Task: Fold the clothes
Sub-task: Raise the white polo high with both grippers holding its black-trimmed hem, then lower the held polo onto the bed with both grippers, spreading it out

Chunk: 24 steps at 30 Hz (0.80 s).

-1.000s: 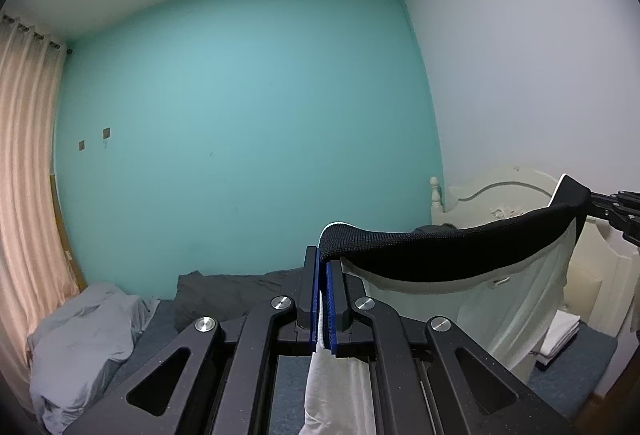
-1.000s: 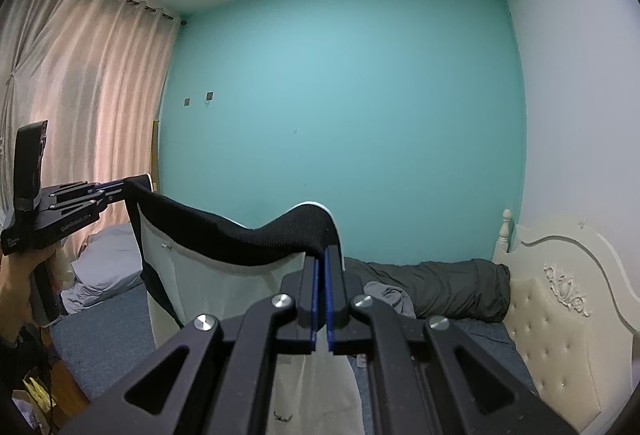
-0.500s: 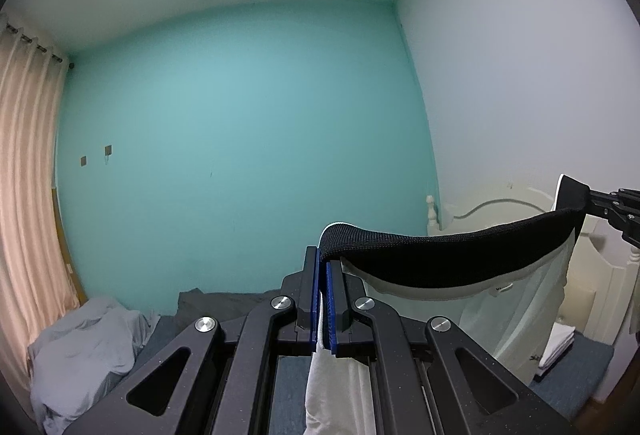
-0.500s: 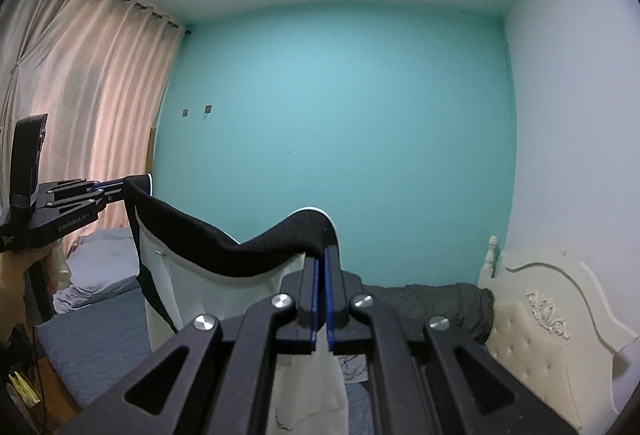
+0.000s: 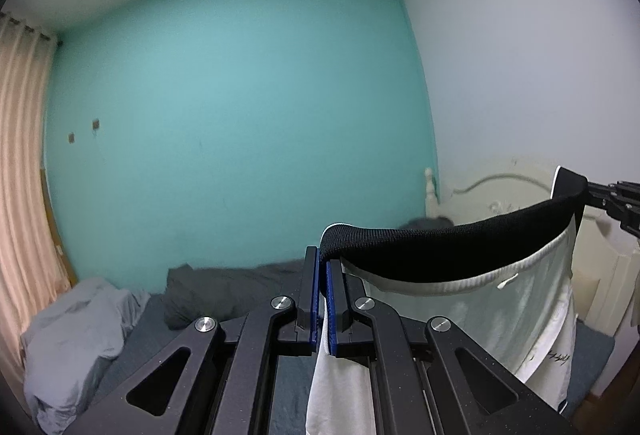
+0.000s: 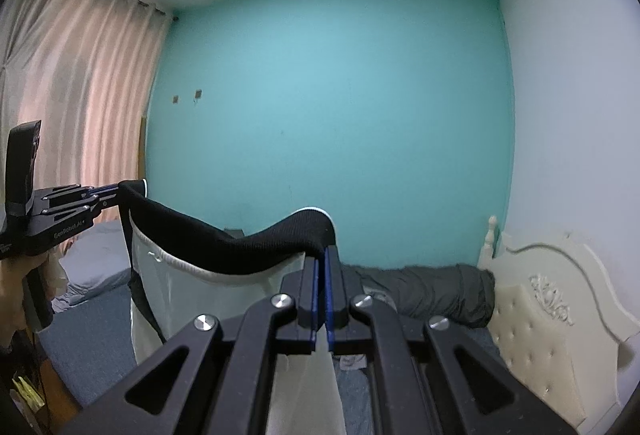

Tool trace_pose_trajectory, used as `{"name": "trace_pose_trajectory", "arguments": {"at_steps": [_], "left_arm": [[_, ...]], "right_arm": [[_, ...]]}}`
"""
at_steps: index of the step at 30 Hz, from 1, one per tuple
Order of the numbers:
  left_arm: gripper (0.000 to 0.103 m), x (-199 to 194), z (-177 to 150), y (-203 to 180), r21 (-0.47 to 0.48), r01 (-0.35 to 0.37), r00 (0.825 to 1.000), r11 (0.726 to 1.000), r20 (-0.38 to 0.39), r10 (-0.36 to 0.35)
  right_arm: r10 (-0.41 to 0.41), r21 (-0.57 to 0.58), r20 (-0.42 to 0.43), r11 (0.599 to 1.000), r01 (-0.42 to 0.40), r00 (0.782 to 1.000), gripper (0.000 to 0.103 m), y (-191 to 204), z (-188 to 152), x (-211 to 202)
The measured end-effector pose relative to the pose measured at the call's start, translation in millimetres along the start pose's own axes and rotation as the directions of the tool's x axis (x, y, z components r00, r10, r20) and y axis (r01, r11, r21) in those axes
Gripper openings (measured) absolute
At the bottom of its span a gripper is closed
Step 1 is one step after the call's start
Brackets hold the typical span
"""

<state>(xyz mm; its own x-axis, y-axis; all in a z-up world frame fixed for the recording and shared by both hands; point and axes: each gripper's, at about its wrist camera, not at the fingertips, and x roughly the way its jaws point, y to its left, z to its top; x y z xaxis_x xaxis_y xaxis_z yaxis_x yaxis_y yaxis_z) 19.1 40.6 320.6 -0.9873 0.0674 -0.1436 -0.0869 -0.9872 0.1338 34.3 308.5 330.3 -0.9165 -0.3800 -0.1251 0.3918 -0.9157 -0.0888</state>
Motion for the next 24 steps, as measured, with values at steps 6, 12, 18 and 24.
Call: {"name": "trace_pose_trajectory", "arguments": {"at_steps": [6,12,18,24], "left_arm": [[0.003,100,-54,4,-0.019,0.008,0.991,1.0,-0.133,-0.011],[0.003,227,-148,1,-0.03,-0.002,0.95,1.0,-0.314,-0.007],[0.003,357,-250,10,-0.092,-0.008,0.878,0.996,-0.478,-0.037],[0.003,457,-338,16,-0.102,-0.017,0.807,0.995,-0.589,-0.047]], "right_arm": [[0.0,0.026,-0.126,1.0,0.003,0.992,0.002,-21,-53,100],[0.005,0.028,-0.281,1.0,0.003,0.96,0.002,-34,-142,231],[0.01,0.039,-0.436,0.999,0.008,0.9,0.002,-51,-246,359],[0.025,0.061,-0.555,0.998,0.011,0.831,0.002,-74,-333,460]]}}
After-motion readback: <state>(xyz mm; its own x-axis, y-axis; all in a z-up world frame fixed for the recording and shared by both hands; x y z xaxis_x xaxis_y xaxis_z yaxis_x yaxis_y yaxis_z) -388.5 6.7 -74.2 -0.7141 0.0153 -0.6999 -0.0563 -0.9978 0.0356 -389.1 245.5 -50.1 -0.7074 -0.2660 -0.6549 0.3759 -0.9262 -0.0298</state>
